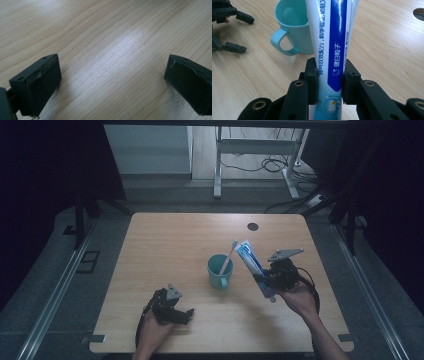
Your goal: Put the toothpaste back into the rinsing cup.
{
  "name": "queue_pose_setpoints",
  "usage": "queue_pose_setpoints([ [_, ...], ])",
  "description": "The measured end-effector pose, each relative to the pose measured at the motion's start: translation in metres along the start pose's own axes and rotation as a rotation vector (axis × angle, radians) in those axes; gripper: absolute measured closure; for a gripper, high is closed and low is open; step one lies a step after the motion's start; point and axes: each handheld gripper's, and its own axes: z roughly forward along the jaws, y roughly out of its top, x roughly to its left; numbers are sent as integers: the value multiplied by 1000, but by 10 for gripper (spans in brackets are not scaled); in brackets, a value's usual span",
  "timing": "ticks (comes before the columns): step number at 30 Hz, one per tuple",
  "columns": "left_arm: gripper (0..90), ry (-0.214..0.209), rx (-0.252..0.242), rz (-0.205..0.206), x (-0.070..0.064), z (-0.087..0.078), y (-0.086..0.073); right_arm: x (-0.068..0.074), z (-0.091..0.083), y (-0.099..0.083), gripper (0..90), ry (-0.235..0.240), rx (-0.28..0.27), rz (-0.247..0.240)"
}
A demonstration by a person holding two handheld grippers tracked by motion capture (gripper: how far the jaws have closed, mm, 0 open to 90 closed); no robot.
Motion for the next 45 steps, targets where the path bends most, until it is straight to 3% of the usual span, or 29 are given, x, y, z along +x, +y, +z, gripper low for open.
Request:
queue_pose_setpoints([
  [45, 11, -1, -1, 2, 0, 0, 0, 9, 6, 36, 707, 4, -187, -6],
])
